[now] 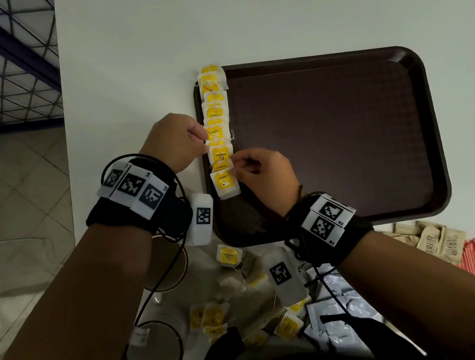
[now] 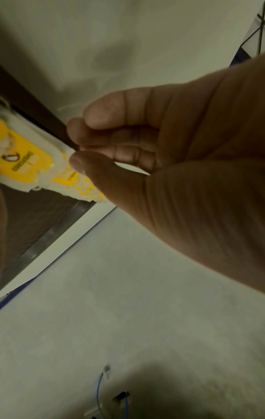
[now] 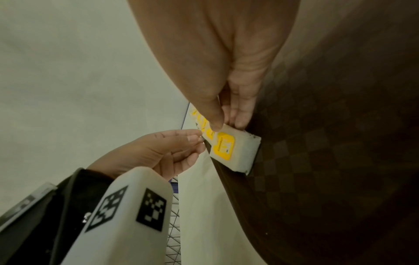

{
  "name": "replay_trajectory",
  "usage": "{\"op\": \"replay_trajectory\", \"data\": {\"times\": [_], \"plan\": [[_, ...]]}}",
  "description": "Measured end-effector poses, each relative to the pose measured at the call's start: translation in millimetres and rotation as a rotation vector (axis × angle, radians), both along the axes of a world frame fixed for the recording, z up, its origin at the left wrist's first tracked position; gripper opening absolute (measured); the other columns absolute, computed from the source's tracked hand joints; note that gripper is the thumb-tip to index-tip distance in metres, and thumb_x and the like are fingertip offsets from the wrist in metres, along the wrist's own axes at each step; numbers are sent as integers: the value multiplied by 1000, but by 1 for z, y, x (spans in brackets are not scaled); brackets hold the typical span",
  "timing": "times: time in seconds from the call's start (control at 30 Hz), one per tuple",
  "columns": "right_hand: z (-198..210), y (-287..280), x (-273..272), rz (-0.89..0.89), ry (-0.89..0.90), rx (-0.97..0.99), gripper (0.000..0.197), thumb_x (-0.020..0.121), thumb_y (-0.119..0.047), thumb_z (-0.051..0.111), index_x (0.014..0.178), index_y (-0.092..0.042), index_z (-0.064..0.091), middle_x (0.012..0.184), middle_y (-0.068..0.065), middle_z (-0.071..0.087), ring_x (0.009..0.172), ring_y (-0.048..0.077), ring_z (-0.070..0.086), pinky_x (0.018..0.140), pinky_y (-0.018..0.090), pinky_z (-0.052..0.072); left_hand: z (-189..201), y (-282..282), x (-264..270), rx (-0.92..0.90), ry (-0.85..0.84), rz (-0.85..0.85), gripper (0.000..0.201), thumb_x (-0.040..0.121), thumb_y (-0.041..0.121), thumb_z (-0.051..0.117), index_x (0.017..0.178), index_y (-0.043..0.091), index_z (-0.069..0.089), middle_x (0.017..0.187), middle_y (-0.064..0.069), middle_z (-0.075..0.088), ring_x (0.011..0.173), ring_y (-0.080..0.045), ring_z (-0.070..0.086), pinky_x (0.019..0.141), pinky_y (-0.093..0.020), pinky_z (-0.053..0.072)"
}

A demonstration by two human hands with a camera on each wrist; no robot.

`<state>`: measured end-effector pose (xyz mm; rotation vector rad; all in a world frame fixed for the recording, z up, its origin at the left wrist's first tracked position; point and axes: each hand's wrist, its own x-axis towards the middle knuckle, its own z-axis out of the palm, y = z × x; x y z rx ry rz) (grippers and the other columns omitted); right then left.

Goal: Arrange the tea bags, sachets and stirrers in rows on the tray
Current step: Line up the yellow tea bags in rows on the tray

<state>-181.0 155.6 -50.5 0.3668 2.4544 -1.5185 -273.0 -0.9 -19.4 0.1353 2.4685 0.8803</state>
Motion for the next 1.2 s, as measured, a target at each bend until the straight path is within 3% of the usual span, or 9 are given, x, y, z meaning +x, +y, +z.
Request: {"op": "replay_trajectory", "data": {"times": [0.13, 0.23, 0.33, 0.43, 0.53, 0.7, 0.83, 1.0, 1.2], "plan": [[-1, 2, 2, -11, 16, 23, 20, 80, -12, 70, 100, -12, 69, 97, 3, 66, 80, 7, 62, 71, 0, 43, 0, -2, -1, 15, -13, -2, 17, 76, 7, 70, 93, 9, 71, 82, 1, 64, 71, -10, 59, 63, -10, 40], [-1, 1, 2, -10, 0, 23, 19, 78, -16, 73, 96, -13, 68, 88, 2, 67, 70, 2, 58, 67, 2, 44, 0, -1, 1, 23, -17, -11, 14, 75, 8, 71, 89, 10, 72, 78, 2, 64, 70, -10, 59, 63, -12, 39], [-1, -2, 4, -2, -20, 31, 24, 74, -19, 77, 94, -12, 65, 80, -2, 65, 65, 1, 56, 66, 6, 44, 3, 2, 4, -1, -55, -97, 12, 74, 9, 73, 85, 13, 73, 73, 3, 63, 68, -7, 57, 61, -14, 37], [-2, -3, 7, -7, -26, -1, 28, 73, -10, 77, 96, -12, 62, 79, -3, 62, 66, 2, 55, 67, 10, 46, 5, 5, 6, -22, -88, -186, 12, 74, 8, 73, 85, 14, 73, 68, 12, 57, 65, -3, 53, 59, -15, 36], [-7, -4, 9, -32, -36, -14, 28, 72, -7, 75, 96, -13, 63, 75, -2, 63, 62, 1, 54, 66, 12, 46, 6, 7, 7, -47, -111, -279, 18, 74, 10, 75, 91, 15, 72, 68, 10, 55, 65, -5, 51, 60, -16, 36], [-8, -8, 7, -43, -37, -37, 11, 79, -14, 71, 88, -12, 66, 74, 4, 64, 64, 13, 58, 67, 30, 51, 4, 10, 7, -86, -132, -345, 19, 77, 11, 72, 96, 14, 72, 70, 15, 52, 73, -8, 51, 71, -23, 36], [-8, -8, 5, -46, -50, -37, 3, 83, -13, 66, 82, -15, 64, 73, 4, 63, 66, 22, 60, 67, 35, 53, 2, 9, 5, -128, -147, -391, 10, 78, 16, 71, 88, 15, 71, 67, 18, 49, 62, -1, 46, 57, -17, 33], [-10, -8, 4, -27, -79, -23, 7, 84, -12, 62, 79, -17, 60, 73, 6, 64, 68, 26, 63, 68, 38, 54, 2, 7, 5, -139, -133, -432, 9, 77, 17, 72, 74, 18, 64, 73, 11, 57, 69, -6, 51, 59, -18, 34], [-10, -8, 2, -11, -76, -28, 2, 84, -11, 63, 83, -10, 65, 70, 0, 61, 68, 22, 61, 71, 40, 54, 4, 11, 6, -99, -204, -439, 16, 75, 6, 69, 78, 18, 58, 78, 2, 64, 68, -10, 55, 61, -21, 41]]}}
